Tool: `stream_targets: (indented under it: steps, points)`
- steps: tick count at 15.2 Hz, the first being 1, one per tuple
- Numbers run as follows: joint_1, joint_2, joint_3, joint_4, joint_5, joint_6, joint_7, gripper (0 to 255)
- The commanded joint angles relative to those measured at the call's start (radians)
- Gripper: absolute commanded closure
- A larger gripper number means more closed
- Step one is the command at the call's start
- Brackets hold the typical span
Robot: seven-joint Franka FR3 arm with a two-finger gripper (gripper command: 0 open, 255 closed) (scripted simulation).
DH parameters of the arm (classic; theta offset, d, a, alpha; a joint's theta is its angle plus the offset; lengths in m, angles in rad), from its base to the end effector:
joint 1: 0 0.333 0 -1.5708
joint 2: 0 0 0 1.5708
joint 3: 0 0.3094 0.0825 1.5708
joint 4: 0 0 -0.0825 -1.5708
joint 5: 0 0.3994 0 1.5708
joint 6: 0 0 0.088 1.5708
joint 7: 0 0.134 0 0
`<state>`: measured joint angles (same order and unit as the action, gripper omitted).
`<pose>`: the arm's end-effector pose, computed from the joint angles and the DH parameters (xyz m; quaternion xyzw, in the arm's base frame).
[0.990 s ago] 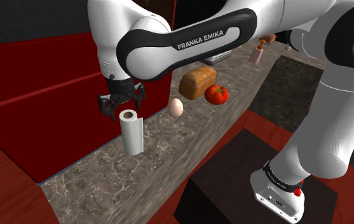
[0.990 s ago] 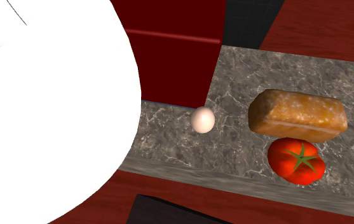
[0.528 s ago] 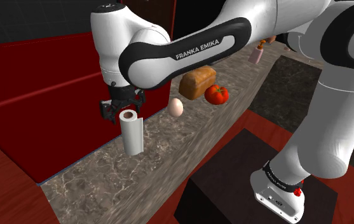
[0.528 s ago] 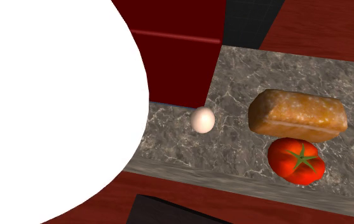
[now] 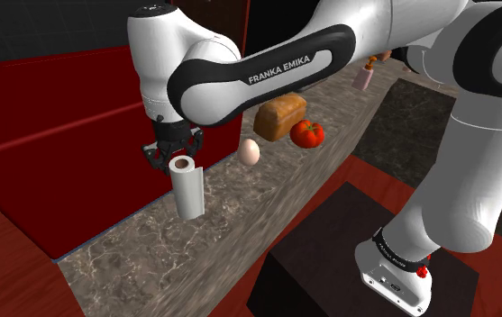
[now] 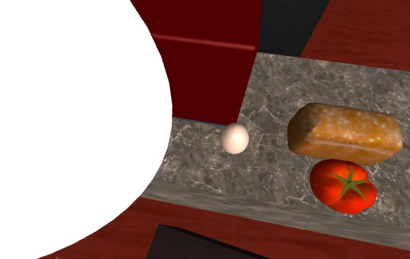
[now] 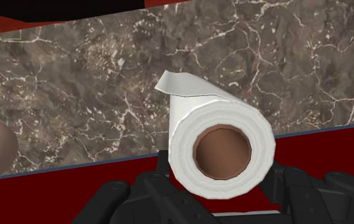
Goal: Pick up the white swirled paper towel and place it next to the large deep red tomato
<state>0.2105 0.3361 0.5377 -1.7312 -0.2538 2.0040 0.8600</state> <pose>0.5055 0.4095 0.3681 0.9995 -0.0135 0.0180 0.0243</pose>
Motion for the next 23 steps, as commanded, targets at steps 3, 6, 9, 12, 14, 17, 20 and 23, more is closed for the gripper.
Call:
stream_targets:
  steps: [3,6,9,12,14,17,20,23]
  points:
    - [-0.001,0.001,0.000,-0.003,0.001,-0.002,-0.001,255]
    - [-0.001,-0.002,0.000,-0.010,0.002,0.002,0.000,255]
    - [-0.003,-0.015,0.004,0.014,0.011,-0.033,-0.008,255]
    - [-0.004,-0.026,0.008,0.040,0.020,-0.068,-0.016,255]
    - [-0.004,-0.033,0.010,0.059,0.025,-0.092,-0.020,255]
    - [-0.003,-0.041,0.012,0.089,0.032,-0.129,-0.026,255]
    - [-0.002,-0.047,0.014,0.122,0.037,-0.166,-0.032,255]
    - [0.000,-0.051,0.016,0.157,0.041,-0.205,-0.036,255]
